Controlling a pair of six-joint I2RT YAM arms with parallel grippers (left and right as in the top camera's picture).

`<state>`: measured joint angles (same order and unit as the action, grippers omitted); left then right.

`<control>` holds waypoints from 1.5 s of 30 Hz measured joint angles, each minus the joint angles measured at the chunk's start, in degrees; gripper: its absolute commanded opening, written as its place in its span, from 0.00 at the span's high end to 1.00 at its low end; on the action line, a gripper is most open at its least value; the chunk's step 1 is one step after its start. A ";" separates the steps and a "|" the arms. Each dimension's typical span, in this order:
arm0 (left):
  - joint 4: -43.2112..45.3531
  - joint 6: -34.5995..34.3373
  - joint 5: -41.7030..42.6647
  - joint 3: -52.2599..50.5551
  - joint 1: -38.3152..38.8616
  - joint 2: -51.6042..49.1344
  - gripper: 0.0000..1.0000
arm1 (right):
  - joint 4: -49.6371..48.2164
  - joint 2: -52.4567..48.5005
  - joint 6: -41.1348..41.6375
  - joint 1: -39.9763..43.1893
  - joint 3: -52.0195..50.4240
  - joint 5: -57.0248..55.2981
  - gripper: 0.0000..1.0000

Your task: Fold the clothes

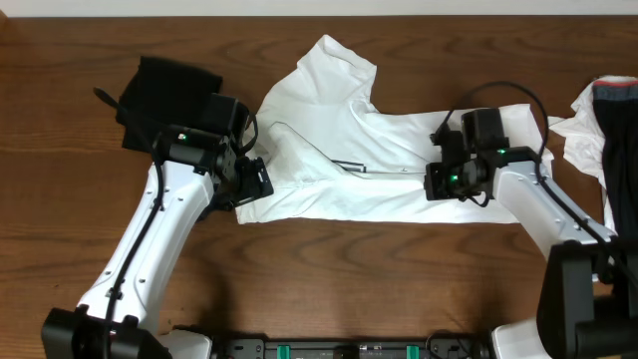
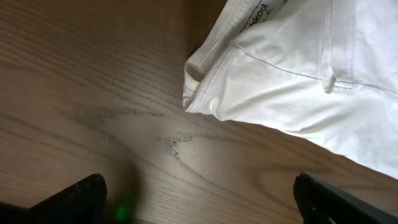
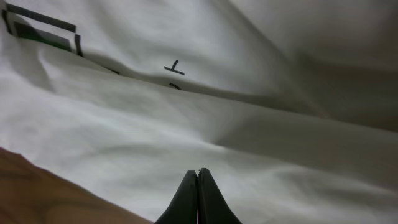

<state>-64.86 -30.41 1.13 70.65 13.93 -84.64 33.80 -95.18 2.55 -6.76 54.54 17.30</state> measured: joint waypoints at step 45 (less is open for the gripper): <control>-0.02 -0.02 0.00 0.00 0.00 0.00 0.02 | -19.76 -6.82 3.98 -0.07 5.27 -9.22 0.93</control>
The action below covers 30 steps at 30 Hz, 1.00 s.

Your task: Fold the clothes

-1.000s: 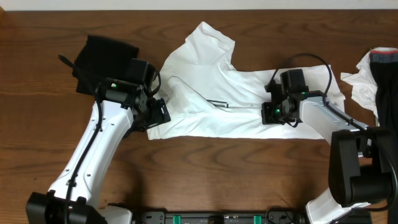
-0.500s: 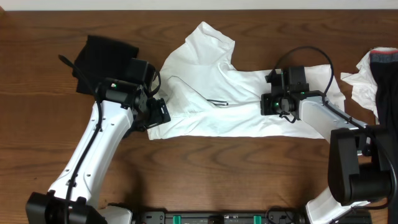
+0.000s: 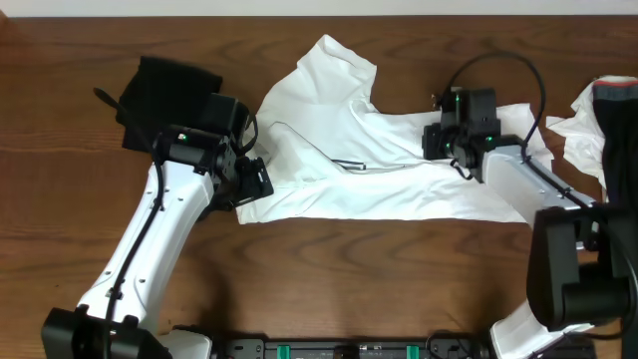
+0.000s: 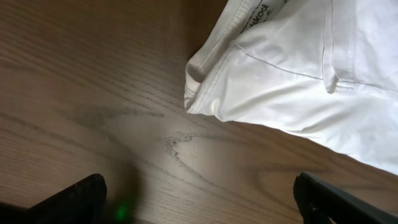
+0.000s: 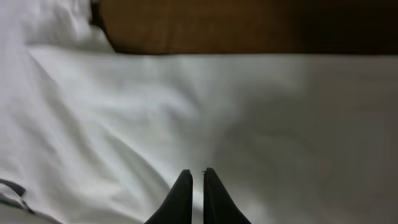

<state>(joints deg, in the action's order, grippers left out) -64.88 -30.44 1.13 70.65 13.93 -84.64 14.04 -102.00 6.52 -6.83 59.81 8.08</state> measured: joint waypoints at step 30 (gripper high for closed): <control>0.04 0.02 -0.02 0.00 0.00 0.00 0.02 | 19.61 13.18 13.31 16.35 -11.52 -9.31 0.99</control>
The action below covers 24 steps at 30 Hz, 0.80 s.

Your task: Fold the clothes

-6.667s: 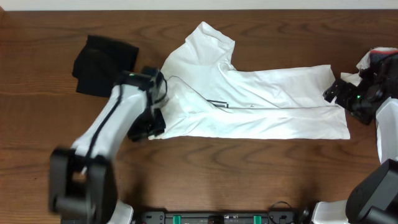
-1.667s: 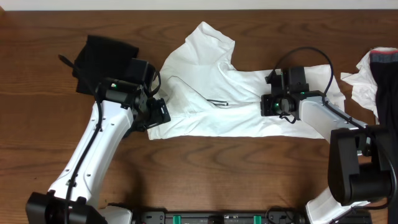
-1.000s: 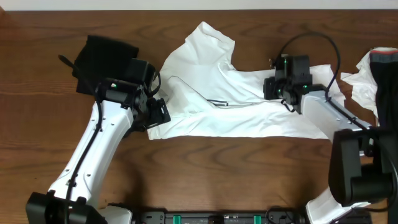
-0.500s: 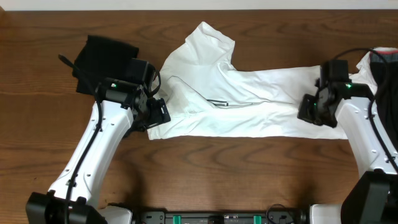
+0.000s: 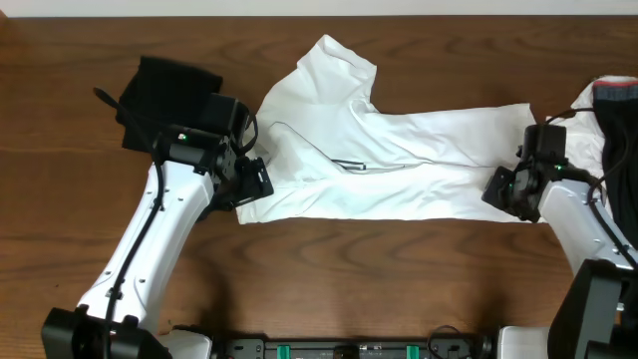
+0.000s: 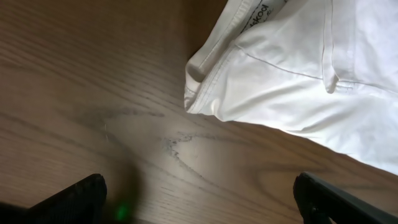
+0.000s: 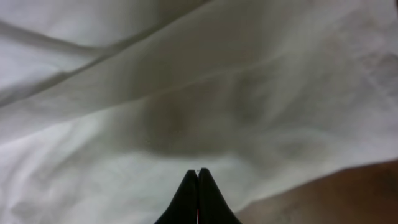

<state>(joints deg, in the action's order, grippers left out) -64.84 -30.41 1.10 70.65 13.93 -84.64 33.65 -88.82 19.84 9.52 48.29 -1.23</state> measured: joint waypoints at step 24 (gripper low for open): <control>-0.04 -0.02 0.00 0.00 0.00 0.00 0.02 | -17.57 -0.07 0.37 0.00 -6.47 0.17 0.99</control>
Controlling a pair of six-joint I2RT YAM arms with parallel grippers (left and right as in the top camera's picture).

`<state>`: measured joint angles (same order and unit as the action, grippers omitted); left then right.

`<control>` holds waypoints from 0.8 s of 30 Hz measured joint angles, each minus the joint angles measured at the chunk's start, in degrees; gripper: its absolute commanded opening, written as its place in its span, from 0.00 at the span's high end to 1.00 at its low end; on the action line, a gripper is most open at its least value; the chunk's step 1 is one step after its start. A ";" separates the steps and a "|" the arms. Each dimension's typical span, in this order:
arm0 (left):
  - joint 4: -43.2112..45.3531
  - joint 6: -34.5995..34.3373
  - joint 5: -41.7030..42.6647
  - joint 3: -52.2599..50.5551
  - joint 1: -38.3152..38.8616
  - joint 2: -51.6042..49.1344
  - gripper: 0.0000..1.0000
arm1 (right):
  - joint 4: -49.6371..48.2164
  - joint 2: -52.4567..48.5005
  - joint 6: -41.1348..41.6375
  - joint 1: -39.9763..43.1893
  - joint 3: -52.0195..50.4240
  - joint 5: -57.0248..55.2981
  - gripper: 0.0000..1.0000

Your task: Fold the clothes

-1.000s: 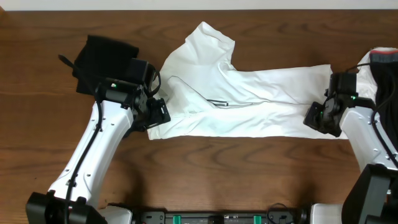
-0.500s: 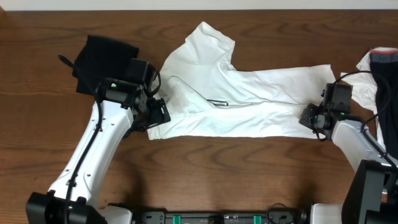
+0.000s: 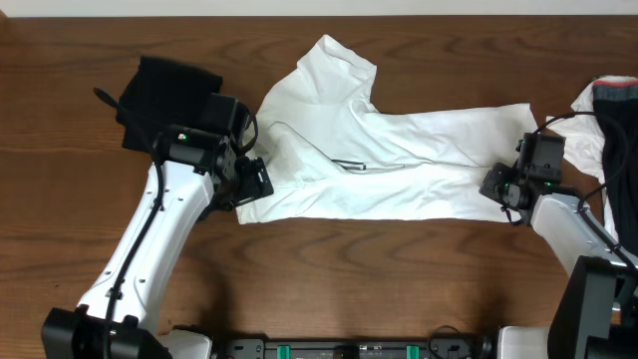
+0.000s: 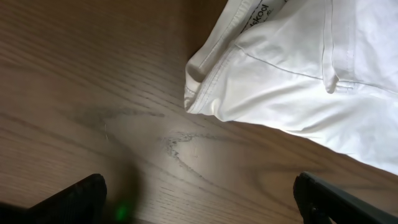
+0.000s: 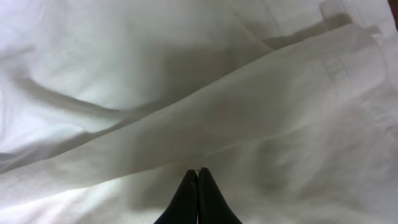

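Note:
A white garment (image 3: 379, 160) lies spread across the middle of the table. Its left bottom corner, a stitched band with a printed label (image 4: 205, 74), shows in the left wrist view. My left gripper (image 3: 253, 185) stands open just off that corner, with only bare wood between its fingertips (image 4: 78, 194). My right gripper (image 3: 493, 187) is shut and points down at the garment's right end. In the right wrist view its shut tips (image 5: 198, 180) sit over folds and a hem (image 5: 336, 46) of the white cloth, with no cloth seen between them.
A black cloth (image 3: 159, 85) lies at the back left, behind my left arm. A pile of clothes (image 3: 606, 120), white, dark and red, sits at the right edge. The brown wooden table (image 3: 329, 269) runs along the front.
My right gripper, still shut, has shifted a little to the left over the garment's right end. Its view now shows only cloth and a hem, no table. The left arm has not moved.
My right gripper was shut over the garment's middle right. Then it stood at the garment's far edge with its jaws a sliver apart. Later it was shut at the right end near the lower hem, and it remains there. The left gripper stayed open throughout.

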<state>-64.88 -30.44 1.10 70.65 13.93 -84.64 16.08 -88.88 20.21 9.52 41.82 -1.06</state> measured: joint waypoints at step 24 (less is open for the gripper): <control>0.02 0.00 0.00 0.00 0.00 0.00 0.02 | -11.45 -6.75 1.75 0.00 -0.09 1.53 0.99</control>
<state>-64.86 -30.44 1.10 70.65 13.93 -84.64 4.62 -95.64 21.96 9.52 41.74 0.47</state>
